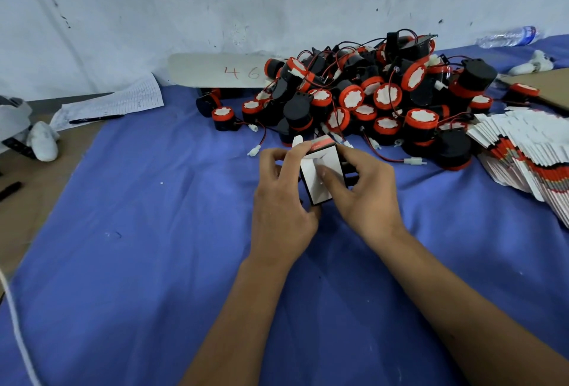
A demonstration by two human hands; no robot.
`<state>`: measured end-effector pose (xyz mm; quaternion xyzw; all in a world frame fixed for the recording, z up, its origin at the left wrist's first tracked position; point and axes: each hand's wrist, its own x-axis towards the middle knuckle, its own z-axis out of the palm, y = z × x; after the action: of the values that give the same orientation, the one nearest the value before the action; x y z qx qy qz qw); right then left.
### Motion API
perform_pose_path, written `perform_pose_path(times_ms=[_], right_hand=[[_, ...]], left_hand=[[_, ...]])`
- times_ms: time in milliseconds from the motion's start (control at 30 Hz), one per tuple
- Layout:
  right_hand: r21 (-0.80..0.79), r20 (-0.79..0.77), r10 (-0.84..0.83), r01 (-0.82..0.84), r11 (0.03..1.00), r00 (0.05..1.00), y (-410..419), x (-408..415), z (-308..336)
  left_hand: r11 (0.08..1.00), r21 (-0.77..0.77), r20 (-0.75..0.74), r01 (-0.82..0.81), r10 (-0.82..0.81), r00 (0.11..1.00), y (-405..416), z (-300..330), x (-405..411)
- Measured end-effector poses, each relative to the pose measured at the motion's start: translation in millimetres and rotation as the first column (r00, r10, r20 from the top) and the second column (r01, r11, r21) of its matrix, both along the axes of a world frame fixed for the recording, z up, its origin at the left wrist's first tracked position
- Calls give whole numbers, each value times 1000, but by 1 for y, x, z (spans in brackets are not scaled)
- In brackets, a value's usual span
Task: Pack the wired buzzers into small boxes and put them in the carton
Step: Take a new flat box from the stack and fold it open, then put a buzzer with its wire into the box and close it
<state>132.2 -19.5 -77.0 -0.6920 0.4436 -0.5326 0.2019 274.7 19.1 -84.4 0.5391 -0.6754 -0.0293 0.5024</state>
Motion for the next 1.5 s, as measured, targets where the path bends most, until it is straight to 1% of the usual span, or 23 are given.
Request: perform_pose_path(times_ms=[67,167,267,333,400,467,533,600,633,700,800,900,967,1067,1167,1233,1267,1300,1333,1400,1433,1467,1500], right_hand=[[-5,22,20,-20,1000,1000,2,-1,2],[25,60,113,-114,993,992,4,-1,5],[92,176,196,-214,972,965,2,-2,8],[101,216,208,-234,967,954,1,-3,8],[85,215,193,-216,973,957,2,-4,8],[22,124,166,-170,985,978,2,-6,7],[-84,-82,143,-149,985,986,2,-8,7],[-176,-307,125,-185,967,944,0,-9,5],[-181,-401,121,-209,961,908,0,-9,5],[-158,-527,141,-259,953,838,2,-6,6],[-186,-557,176,-328,926,812,7,-2,6],[-231,-467,165,-299,926,869,10,-1,6],[-241,-441,158,-286,927,883,10,-1,7],[-263,-375,188,-299,917,908,13,0,10],[-251,-141,146,-178,951,979,17,0,14],[-241,-35,-15,6,970,999,14,-6,16],[-244,-33,-134,123,962,990,10,-12,17],[-247,-67,-268,244,938,961,5,-19,18],[-239,-140,-402,363,901,905,-2,-28,19],[-161,-348,-604,589,792,717,-16,-49,18],[-100,-439,-641,675,731,630,-23,-60,16],[-29,-500,-637,723,690,587,-28,-71,15],[50,-530,-605,734,677,594,-31,-79,13]], left_hand=[[1000,-6,0,-10,10,1000,-1,0,0],[1000,7,-31,-25,26,999,-2,-1,5],[998,41,-68,-40,43,997,-3,0,10],[995,89,-92,-36,44,995,-5,0,10],[985,165,-171,42,-14,985,-6,0,11],[969,192,-236,157,-109,966,-6,1,12],[956,177,-306,233,-171,936,-3,3,14],[949,156,-467,275,-174,867,-1,5,15],[951,158,-519,266,-149,842,-2,6,15],[958,204,-525,202,-67,848,-4,6,16],[960,268,-496,78,68,866,-8,1,16],[950,301,-387,-83,201,900,-10,-3,20],[949,294,-330,-111,210,920,-9,-1,22],[967,245,-349,-74,159,923,-5,5,16],[965,247,-323,-87,167,931,-5,5,12],[958,262,-304,-118,198,932,-5,4,12],[955,273,-320,-118,206,925,-5,4,12],[953,284,-345,-109,207,915,-5,4,11],[952,290,-366,-96,203,908,-5,4,11],[954,291,-386,-69,183,904,-6,4,9],[955,292,-389,-56,172,905,-6,3,8],[955,293,-391,-43,161,906,-6,3,6],[956,291,-395,-31,150,906,-5,3,5]])
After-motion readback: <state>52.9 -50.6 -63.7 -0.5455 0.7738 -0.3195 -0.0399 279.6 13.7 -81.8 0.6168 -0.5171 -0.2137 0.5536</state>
